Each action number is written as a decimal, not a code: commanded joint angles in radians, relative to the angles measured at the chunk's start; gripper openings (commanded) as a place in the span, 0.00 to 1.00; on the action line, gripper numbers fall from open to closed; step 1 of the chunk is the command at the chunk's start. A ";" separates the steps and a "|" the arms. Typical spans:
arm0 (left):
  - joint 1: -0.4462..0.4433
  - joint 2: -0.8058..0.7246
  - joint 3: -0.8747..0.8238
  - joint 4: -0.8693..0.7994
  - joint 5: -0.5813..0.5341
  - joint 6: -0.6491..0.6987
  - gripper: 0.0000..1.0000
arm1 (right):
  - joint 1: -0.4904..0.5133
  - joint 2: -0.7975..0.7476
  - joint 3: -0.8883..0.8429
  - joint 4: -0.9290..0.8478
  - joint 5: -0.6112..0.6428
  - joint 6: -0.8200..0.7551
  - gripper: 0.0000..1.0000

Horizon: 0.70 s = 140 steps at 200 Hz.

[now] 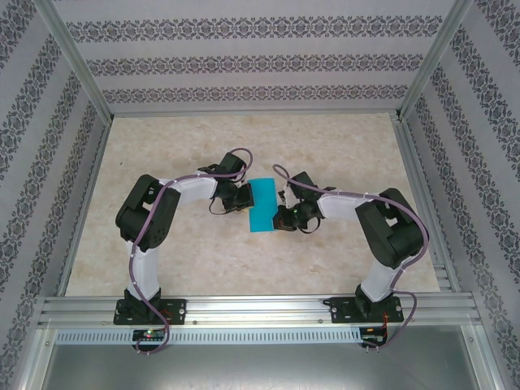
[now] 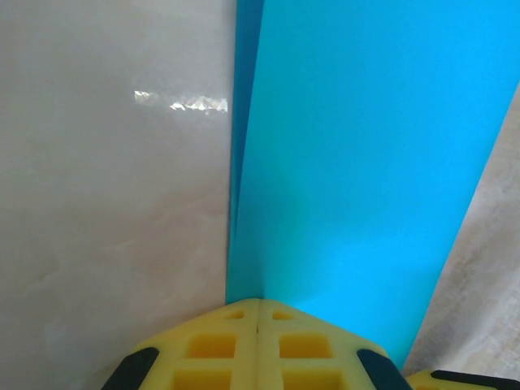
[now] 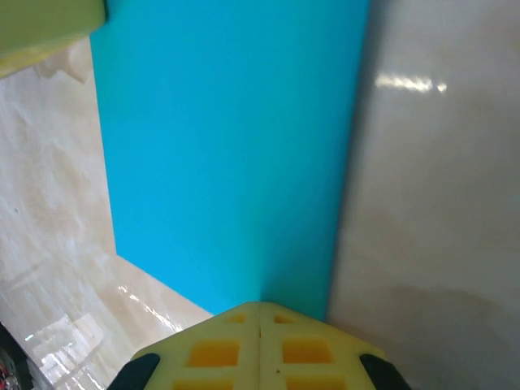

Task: Fold a paper plane with a square sheet of paper (pick it up from the middle)
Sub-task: Fold the square sheet of paper in half at the center of the table.

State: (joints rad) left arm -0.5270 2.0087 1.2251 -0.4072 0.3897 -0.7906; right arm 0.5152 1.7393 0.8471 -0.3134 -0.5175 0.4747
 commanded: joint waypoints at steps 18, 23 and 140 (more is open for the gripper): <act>-0.024 0.131 -0.070 -0.174 -0.145 0.031 0.00 | -0.015 -0.078 -0.036 -0.103 0.073 0.003 0.01; -0.024 0.123 -0.067 -0.155 -0.126 0.038 0.00 | -0.013 -0.099 -0.029 -0.102 0.076 0.012 0.01; 0.080 -0.257 0.066 -0.198 -0.088 0.099 0.43 | 0.112 -0.053 0.184 -0.172 0.368 0.197 0.13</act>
State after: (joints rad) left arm -0.5087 1.8614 1.3670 -0.5983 0.3229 -0.6994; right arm 0.5854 1.6070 0.9771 -0.4492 -0.2123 0.6128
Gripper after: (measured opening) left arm 0.412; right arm 0.148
